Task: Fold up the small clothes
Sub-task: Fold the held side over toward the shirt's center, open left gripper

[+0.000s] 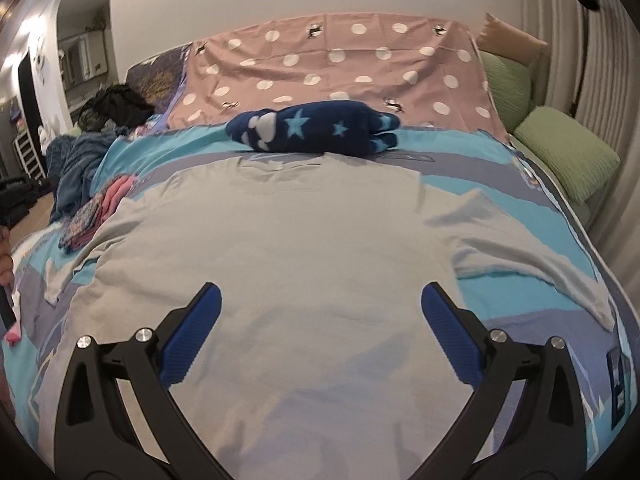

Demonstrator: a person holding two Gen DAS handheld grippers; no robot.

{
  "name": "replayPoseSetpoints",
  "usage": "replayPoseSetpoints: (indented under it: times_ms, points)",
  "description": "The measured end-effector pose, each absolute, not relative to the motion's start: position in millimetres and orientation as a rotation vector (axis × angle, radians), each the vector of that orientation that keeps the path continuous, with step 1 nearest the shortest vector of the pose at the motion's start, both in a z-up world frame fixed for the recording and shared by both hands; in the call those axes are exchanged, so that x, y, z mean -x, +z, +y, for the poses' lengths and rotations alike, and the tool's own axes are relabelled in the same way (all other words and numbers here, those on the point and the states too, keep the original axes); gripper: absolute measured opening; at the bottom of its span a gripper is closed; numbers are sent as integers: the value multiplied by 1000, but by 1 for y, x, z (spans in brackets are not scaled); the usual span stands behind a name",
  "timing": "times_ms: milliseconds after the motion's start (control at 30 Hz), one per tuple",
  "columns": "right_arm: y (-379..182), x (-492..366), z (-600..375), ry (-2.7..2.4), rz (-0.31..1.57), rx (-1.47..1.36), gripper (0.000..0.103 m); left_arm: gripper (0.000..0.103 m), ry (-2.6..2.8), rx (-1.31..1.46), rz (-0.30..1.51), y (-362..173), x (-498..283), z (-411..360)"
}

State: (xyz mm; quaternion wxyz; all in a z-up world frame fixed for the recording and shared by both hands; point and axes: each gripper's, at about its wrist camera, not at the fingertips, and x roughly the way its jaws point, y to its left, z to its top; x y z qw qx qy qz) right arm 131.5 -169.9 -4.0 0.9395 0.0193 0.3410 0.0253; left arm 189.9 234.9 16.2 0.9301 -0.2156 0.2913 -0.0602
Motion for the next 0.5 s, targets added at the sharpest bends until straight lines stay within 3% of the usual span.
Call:
replayPoseSetpoints:
  times_ms: [133, 200, 233, 500]
  points:
    - [-13, -127, -199, 36, 720, -91, 101, 9, -52, 359, 680, 1, -188, 218]
    - [-17, -123, -210, 37, 729, -123, 101, 40, 27, 433, 705, -13, -178, 241]
    - [-18, -121, -215, 37, 730, -136, 101, 61, 85, 484, 702, -22, -169, 258]
    - [-25, -123, -227, 0, 764, -149, 101, 64, 523, 849, 774, -127, -100, 422]
